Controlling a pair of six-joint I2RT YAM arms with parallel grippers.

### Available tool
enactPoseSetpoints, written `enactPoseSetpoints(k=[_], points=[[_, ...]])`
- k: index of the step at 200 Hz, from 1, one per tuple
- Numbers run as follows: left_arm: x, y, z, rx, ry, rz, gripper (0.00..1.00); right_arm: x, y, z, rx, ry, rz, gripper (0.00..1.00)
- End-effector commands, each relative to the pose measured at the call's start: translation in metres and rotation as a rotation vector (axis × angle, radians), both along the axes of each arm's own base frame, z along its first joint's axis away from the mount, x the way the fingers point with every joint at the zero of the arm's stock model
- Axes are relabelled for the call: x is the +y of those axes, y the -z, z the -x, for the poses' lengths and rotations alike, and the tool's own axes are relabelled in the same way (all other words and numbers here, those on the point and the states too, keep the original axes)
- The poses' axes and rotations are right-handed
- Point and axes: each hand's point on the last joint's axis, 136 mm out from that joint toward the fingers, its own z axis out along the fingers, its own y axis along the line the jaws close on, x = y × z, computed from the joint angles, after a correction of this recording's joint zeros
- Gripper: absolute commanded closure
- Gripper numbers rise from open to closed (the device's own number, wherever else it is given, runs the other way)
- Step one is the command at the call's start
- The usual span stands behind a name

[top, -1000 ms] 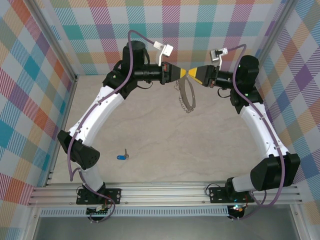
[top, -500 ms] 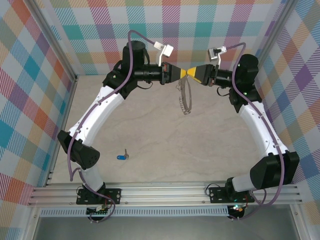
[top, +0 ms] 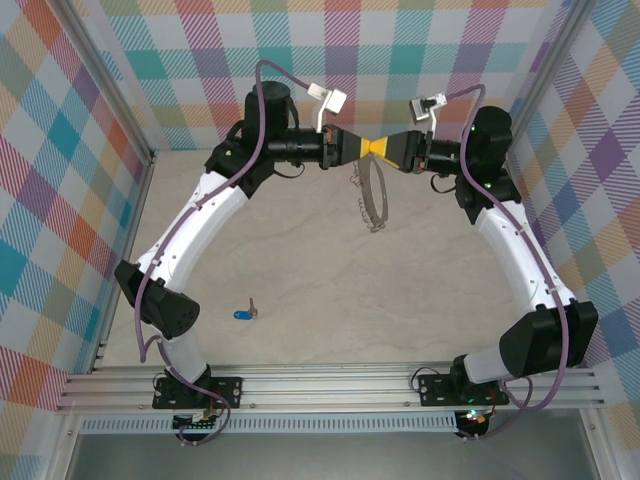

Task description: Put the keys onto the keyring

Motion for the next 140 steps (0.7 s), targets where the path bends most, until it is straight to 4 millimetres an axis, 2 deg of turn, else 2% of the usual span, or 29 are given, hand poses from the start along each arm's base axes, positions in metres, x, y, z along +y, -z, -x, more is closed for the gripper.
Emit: enactPoseSetpoints(k=[1,140], points=[[0.0029,-0.0206,0.0065,-0.045,0.017,0.036,1.0,0.0018,-0.0094,0.0089,-0.052,-0.019,0.005,0.69],[0.0045,-0.0182,0.0076,-0.041,0.016,0.029,1.0,-0.0052,-0.0056,0.0079,-0.046,0.036,0.017,0.74]])
